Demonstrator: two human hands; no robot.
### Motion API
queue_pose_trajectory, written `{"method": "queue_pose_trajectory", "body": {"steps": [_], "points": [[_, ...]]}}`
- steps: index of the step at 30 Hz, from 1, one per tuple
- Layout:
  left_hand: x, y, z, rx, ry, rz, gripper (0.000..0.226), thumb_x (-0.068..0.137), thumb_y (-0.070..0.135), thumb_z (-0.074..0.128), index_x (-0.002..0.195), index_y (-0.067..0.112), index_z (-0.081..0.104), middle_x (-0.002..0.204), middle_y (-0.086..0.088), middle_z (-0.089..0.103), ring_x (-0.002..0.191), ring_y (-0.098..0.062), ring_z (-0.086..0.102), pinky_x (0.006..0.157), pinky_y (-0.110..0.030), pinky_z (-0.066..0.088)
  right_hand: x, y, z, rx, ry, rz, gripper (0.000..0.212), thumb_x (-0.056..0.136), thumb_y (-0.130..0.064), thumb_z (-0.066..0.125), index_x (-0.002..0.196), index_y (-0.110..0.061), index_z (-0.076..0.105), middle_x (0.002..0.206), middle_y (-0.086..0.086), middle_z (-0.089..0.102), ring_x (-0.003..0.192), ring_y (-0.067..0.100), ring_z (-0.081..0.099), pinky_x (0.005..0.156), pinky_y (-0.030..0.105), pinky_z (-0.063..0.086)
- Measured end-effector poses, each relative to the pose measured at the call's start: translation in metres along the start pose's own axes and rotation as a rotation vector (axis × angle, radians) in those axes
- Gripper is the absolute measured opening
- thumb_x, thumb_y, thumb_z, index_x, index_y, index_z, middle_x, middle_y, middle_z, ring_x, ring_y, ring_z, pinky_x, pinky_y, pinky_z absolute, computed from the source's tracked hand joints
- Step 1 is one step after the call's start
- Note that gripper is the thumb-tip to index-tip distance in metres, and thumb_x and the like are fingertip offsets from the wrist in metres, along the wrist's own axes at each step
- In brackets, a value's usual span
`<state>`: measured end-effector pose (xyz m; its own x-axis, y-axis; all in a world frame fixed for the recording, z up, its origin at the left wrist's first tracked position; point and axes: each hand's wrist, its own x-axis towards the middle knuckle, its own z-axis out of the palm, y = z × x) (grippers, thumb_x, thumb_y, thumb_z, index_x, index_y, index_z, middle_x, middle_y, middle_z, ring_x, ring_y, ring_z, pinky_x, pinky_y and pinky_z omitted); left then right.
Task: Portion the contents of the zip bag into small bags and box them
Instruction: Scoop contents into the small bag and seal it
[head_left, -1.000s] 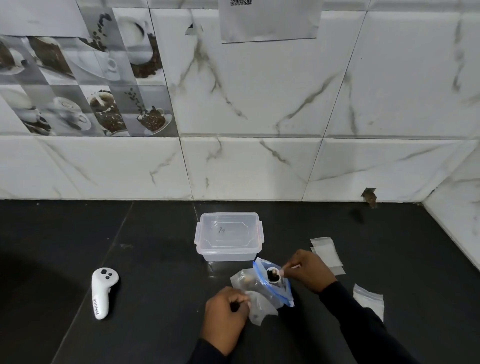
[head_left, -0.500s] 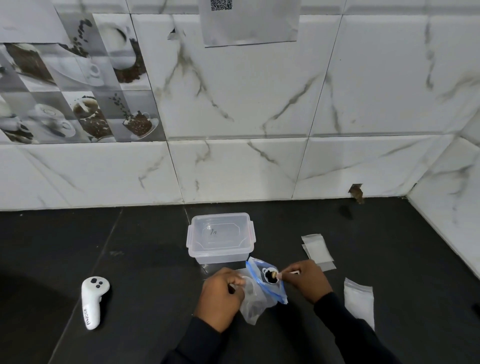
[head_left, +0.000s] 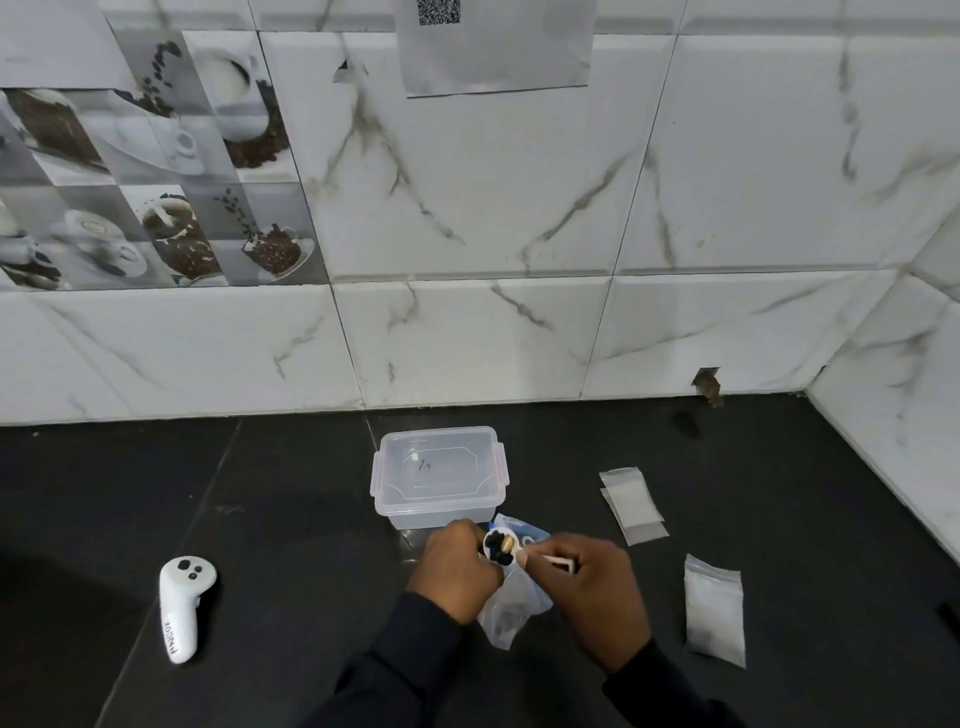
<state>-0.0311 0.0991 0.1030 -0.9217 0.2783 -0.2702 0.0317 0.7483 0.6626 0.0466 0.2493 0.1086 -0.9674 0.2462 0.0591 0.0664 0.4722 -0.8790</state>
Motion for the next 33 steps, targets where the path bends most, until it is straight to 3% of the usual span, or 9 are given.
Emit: {"method": "queue_pose_trajectory", "body": {"steps": [4, 8, 14, 18, 22, 26, 29, 31, 33], "points": [[0.0, -0.005, 0.004, -0.033, 0.0, -0.013, 0.021, 0.074, 0.013, 0.073, 0.094, 0.016, 0.075, 0.098, 0.001, 0.07, 0.089, -0.012, 0.063, 0.078, -0.027, 0.055, -0.013, 0.026, 0.019, -0.267, 0.121, -0.263, 0.014, 0.087, -0.03, 0.068, 0.077, -0.022, 0.071, 0.07, -0.012, 0.067, 0.062, 0.002, 0.062, 0.055, 0.015, 0.051], [0.002, -0.007, 0.007, -0.049, -0.008, -0.038, 0.027, 0.075, 0.015, 0.076, 0.102, 0.015, 0.072, 0.106, 0.001, 0.068, 0.097, -0.015, 0.063, 0.084, -0.027, 0.054, -0.019, 0.048, 0.029, -0.559, 0.139, -0.62, 0.035, 0.101, -0.034, 0.047, 0.092, -0.016, 0.075, 0.081, -0.003, 0.072, 0.067, 0.005, 0.065, 0.056, 0.022, 0.057], [0.004, -0.011, 0.011, -0.055, -0.002, -0.046, 0.027, 0.078, 0.015, 0.076, 0.103, 0.016, 0.069, 0.109, 0.0, 0.067, 0.094, -0.012, 0.06, 0.078, -0.022, 0.048, -0.018, 0.05, 0.029, -0.64, 0.188, -0.719, 0.046, 0.104, -0.037, 0.04, 0.093, -0.013, 0.077, 0.083, 0.001, 0.074, 0.068, 0.007, 0.068, 0.058, 0.021, 0.058], [0.005, -0.013, 0.011, -0.076, -0.033, -0.053, 0.025, 0.08, 0.015, 0.075, 0.104, 0.019, 0.068, 0.107, 0.003, 0.065, 0.092, -0.009, 0.059, 0.074, -0.019, 0.046, -0.018, 0.04, 0.025, -0.352, 0.167, -0.494, 0.037, 0.099, -0.044, 0.05, 0.089, -0.019, 0.075, 0.081, -0.011, 0.07, 0.071, -0.003, 0.064, 0.062, 0.014, 0.054], [0.003, -0.028, 0.002, -0.117, -0.039, -0.035, 0.019, 0.076, 0.013, 0.072, 0.091, 0.022, 0.068, 0.103, 0.007, 0.064, 0.09, -0.006, 0.06, 0.068, -0.014, 0.045, -0.004, 0.014, 0.003, 0.161, 0.216, 0.033, 0.006, 0.087, -0.025, 0.072, 0.084, -0.022, 0.076, 0.072, -0.01, 0.072, 0.065, 0.005, 0.067, 0.056, 0.017, 0.054], [-0.001, -0.06, 0.004, -0.262, -0.185, -0.162, 0.017, 0.07, 0.008, 0.071, 0.082, 0.018, 0.076, 0.089, -0.001, 0.074, 0.074, -0.012, 0.068, 0.072, -0.031, 0.061, 0.026, 0.019, -0.034, 0.365, 0.051, 0.336, 0.015, 0.094, -0.017, 0.062, 0.091, -0.013, 0.077, 0.059, 0.0, 0.059, 0.048, 0.007, 0.049, 0.047, 0.022, 0.042], [-0.008, -0.074, 0.013, -0.38, -0.327, -0.235, 0.018, 0.077, -0.004, 0.068, 0.085, 0.006, 0.079, 0.079, -0.004, 0.076, 0.059, -0.01, 0.064, 0.064, -0.028, 0.058, 0.046, 0.038, -0.041, -0.012, -0.092, 0.31, 0.012, 0.091, -0.019, 0.066, 0.083, -0.016, 0.075, 0.067, -0.002, 0.065, 0.054, 0.004, 0.056, 0.054, 0.023, 0.048], [-0.01, -0.077, 0.022, -0.456, -0.381, -0.245, 0.022, 0.077, -0.012, 0.062, 0.09, -0.004, 0.077, 0.079, -0.003, 0.076, 0.054, -0.008, 0.062, 0.058, -0.023, 0.053, 0.057, 0.047, -0.034, -0.285, -0.204, 0.251, 0.01, 0.088, -0.023, 0.068, 0.08, -0.021, 0.074, 0.079, -0.008, 0.068, 0.072, 0.002, 0.062, 0.071, 0.023, 0.054], [-0.006, -0.076, 0.033, -0.506, -0.407, -0.267, 0.026, 0.078, -0.016, 0.06, 0.094, -0.004, 0.076, 0.078, -0.001, 0.075, 0.051, -0.007, 0.061, 0.056, -0.021, 0.051, 0.066, 0.054, -0.019, -0.465, -0.303, 0.237, 0.01, 0.085, -0.029, 0.07, 0.078, -0.023, 0.073, 0.099, -0.011, 0.061, 0.093, 0.004, 0.056, 0.088, 0.025, 0.05]]}}
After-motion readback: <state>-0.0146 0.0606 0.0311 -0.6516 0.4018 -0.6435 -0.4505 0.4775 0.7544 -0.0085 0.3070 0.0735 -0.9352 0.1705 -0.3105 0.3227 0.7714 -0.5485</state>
